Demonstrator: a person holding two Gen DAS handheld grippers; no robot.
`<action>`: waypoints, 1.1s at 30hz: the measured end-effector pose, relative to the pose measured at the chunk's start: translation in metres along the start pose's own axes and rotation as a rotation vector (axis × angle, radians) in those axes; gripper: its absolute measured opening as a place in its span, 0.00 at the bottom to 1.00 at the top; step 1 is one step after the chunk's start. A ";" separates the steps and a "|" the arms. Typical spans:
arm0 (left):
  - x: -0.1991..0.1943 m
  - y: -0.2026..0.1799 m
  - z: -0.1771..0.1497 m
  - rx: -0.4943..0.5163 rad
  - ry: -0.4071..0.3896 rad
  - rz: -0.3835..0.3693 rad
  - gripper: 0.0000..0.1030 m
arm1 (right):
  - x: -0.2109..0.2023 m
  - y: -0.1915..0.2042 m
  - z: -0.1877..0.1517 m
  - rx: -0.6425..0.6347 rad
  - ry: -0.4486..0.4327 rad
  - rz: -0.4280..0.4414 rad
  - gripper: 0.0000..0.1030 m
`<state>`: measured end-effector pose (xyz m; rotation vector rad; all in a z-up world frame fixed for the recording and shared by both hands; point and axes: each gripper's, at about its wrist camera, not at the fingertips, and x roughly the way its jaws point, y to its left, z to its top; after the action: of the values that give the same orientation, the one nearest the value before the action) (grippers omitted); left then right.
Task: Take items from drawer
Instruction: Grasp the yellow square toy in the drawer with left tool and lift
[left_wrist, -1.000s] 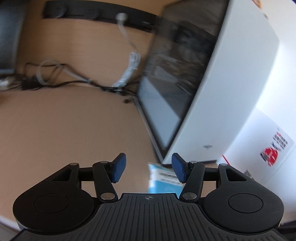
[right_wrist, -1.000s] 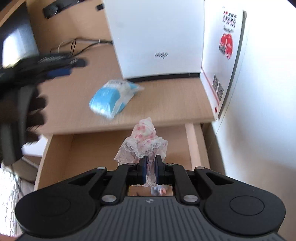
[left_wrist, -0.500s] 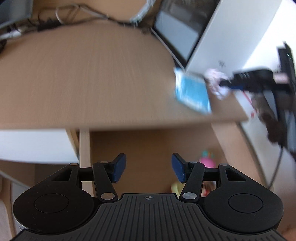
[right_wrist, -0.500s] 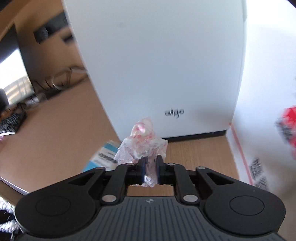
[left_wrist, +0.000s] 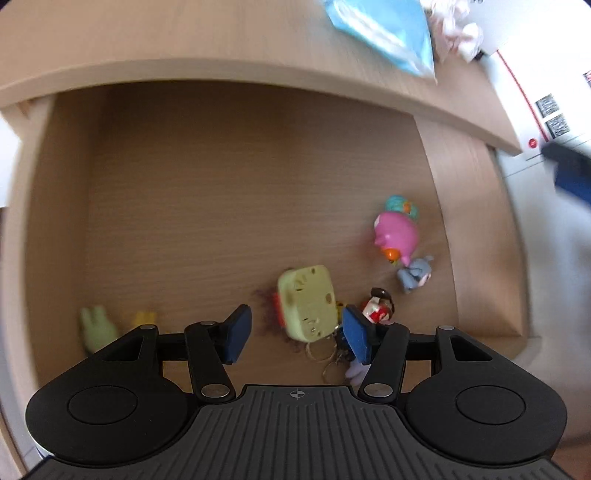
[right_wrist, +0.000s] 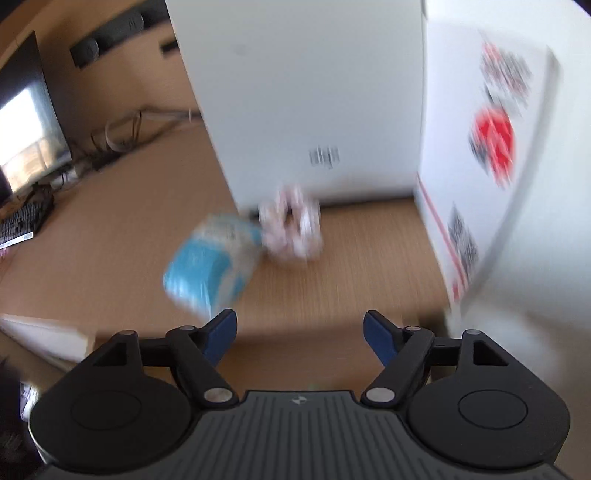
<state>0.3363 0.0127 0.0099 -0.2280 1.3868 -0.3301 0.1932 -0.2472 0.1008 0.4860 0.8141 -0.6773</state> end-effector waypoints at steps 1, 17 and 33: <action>0.005 -0.003 0.001 -0.005 0.002 0.007 0.57 | -0.001 -0.002 -0.010 0.007 0.018 -0.016 0.74; -0.018 0.001 0.002 0.097 -0.014 0.020 0.47 | -0.013 -0.018 -0.063 0.017 0.132 -0.072 0.75; -0.173 0.070 0.007 -0.074 -0.363 -0.021 0.47 | 0.112 0.128 -0.072 -0.141 0.514 0.383 0.73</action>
<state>0.3246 0.1396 0.1461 -0.3458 1.0393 -0.2401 0.3042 -0.1535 -0.0129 0.6780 1.2017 -0.1331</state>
